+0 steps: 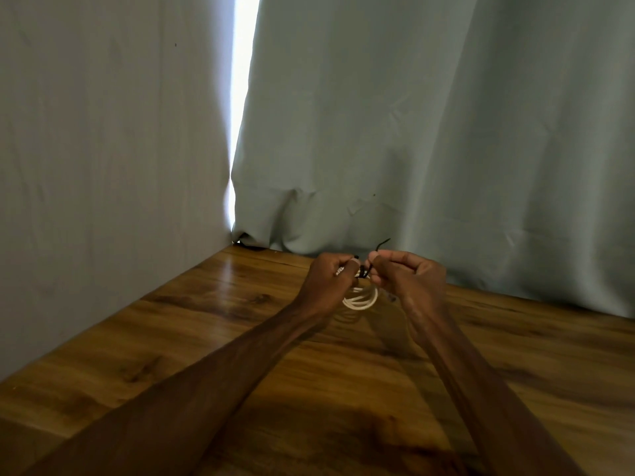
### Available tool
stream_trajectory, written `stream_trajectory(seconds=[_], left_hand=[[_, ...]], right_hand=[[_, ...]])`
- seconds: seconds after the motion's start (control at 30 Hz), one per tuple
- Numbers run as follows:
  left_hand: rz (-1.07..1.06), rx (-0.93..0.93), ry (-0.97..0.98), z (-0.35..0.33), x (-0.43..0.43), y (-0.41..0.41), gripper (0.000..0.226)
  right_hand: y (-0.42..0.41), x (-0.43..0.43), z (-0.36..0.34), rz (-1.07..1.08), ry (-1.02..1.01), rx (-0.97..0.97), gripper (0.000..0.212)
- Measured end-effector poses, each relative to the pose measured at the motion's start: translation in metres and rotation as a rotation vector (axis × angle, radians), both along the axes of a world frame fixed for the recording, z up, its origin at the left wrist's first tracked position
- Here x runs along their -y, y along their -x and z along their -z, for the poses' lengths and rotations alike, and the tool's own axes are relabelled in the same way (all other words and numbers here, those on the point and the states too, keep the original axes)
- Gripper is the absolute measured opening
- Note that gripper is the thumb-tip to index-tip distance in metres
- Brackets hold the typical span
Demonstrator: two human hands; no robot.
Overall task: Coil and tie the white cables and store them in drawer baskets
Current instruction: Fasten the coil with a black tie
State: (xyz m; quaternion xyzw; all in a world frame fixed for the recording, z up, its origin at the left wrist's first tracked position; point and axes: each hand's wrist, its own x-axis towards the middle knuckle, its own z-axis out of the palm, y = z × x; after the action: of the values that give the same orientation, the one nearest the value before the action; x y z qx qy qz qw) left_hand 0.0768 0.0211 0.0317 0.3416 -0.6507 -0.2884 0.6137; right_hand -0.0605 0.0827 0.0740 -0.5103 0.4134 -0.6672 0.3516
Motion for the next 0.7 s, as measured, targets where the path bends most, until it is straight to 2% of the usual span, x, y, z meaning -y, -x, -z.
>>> stream_trajectory(seconds=[0.13, 0.33, 0.53, 0.7], left_hand=[[0.005, 0.021, 0.005, 0.0004, 0.002, -0.0005, 0.028], [0.04, 0.06, 0.013, -0.0012, 0.0001, -0.0005, 0.029], [0.043, 0.128, 0.033, 0.0003, -0.0025, 0.0015, 0.03], [0.041, 0.173, 0.055, 0.0028, -0.001, 0.002, 0.034]], right_hand=[[0.0009, 0.0014, 0.0016, 0.09, 0.061, -0.103, 0.013], [-0.0006, 0.0003, -0.0023, 0.088, 0.072, -0.059, 0.016], [0.0031, 0.0034, -0.0004, 0.113, 0.083, -0.162, 0.012], [0.0052, 0.0065, -0.0002, 0.126, 0.084, -0.142, 0.015]])
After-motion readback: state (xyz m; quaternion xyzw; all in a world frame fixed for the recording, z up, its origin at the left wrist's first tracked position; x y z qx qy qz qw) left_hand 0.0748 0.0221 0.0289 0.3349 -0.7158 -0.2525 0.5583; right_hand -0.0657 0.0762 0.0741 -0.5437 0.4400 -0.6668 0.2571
